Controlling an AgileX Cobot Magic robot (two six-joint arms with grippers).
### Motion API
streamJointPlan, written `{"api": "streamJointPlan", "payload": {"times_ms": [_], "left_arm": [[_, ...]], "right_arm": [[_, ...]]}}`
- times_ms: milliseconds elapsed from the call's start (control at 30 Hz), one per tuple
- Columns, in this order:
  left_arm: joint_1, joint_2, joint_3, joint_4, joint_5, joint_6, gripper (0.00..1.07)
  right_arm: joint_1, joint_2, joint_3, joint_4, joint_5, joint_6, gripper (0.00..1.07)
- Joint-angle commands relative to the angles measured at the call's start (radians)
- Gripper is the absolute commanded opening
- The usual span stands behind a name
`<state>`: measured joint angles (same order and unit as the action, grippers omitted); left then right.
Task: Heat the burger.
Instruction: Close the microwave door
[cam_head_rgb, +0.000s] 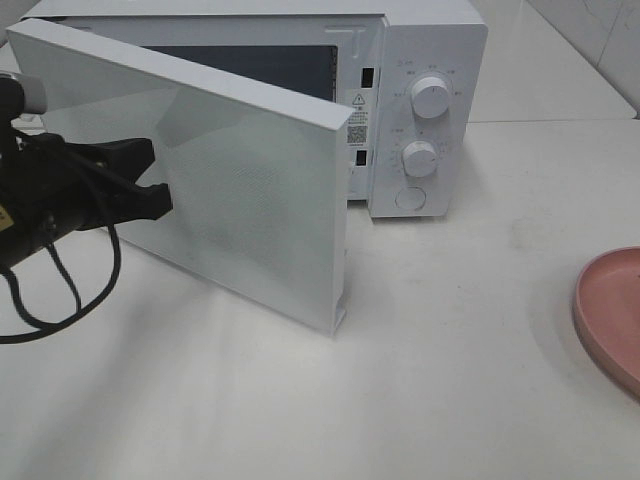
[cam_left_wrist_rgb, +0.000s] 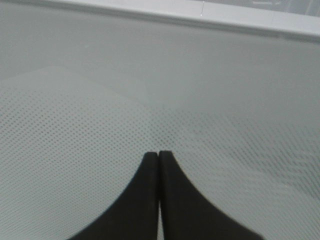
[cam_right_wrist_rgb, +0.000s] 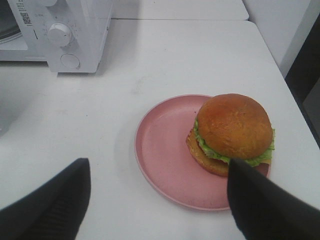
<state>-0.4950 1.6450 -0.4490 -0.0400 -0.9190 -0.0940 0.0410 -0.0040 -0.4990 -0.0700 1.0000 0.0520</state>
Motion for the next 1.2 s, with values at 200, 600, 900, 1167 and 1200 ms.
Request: {"api": "streamJointPlan", "payload": {"times_ms": [200,600,900,1167,1200], "left_arm": [[-0.105,0.064,-0.112,-0.199,0.047,0.069,0.0],[-0.164,0.157,-0.291,-0.295,0.132,0.135,0.0],[-0.164,0.23,-0.426,-0.318,0.174,0.135,0.0],[-0.164,0.289,-0.529,-0.319,0.204,0.135,0.0],[-0.164,0.289,-0.529,-0.319,0.204,0.135,0.0]], "right_arm": [[-0.007,-0.029,0.001,-0.001,-0.004,-0.011,0.74],[-0.007,-0.029,0.001,-0.001,-0.004,-0.011,0.74],[-0.007,-0.029,0.001,-0.001,-0.004,-0.011,0.74],[-0.007,-0.029,0.001,-0.001,-0.004,-0.011,0.74],[-0.007,-0.029,0.001,-0.001,-0.004,-0.011,0.74]]}}
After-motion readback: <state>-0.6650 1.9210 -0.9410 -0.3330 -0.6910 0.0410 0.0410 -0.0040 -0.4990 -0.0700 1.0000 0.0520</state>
